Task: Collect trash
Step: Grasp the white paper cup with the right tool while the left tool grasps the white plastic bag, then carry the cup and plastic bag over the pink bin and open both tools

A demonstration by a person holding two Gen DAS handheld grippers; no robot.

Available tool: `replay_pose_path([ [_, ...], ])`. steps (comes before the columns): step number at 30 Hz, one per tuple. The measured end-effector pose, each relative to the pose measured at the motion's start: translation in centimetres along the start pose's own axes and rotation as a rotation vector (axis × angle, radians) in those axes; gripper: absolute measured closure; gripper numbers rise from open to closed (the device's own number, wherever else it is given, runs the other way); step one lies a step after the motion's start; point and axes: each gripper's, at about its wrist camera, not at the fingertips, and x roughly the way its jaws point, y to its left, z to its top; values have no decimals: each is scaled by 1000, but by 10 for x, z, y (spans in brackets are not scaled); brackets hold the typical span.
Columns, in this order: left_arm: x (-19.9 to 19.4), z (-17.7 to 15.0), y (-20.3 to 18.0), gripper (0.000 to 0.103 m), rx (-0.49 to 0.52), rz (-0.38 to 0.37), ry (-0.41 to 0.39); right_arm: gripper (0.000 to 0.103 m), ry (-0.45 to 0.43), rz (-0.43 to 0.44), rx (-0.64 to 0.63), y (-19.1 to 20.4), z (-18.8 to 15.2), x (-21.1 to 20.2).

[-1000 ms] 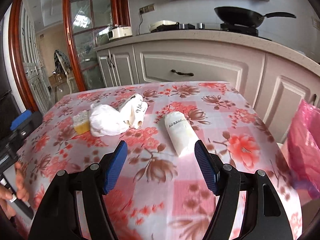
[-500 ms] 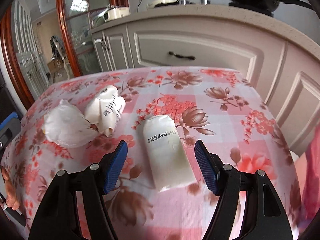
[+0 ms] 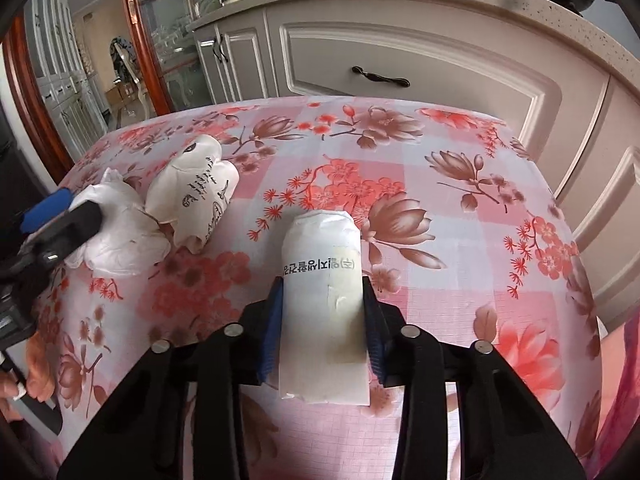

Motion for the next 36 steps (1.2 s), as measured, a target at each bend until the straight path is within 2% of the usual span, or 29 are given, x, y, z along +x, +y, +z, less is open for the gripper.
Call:
replay_pose_path([
  [6, 24, 1, -6, 11, 21, 30, 96, 70, -29, 20, 35, -4, -11, -14],
  [10, 40, -1, -5, 28, 14, 18, 171, 70, -50, 26, 53, -4, -17, -25],
  [13, 40, -4, -5, 41, 31, 15, 179, 70, -68, 25, 60, -1, -20, -35],
  [16, 32, -9, -9, 47, 60, -5, 171, 70, -84, 28, 77, 1, -26, -47],
  [20, 11, -19, -12, 50, 81, -21, 144, 71, -103, 22, 96, 6, -38, -64],
  [29, -73, -51, -16, 50, 101, -73, 6, 71, -145, -9, 97, 31, -75, -109],
  [36, -135, -67, -22, 50, 135, -98, -101, 71, -235, -13, 106, 56, -105, -157],
])
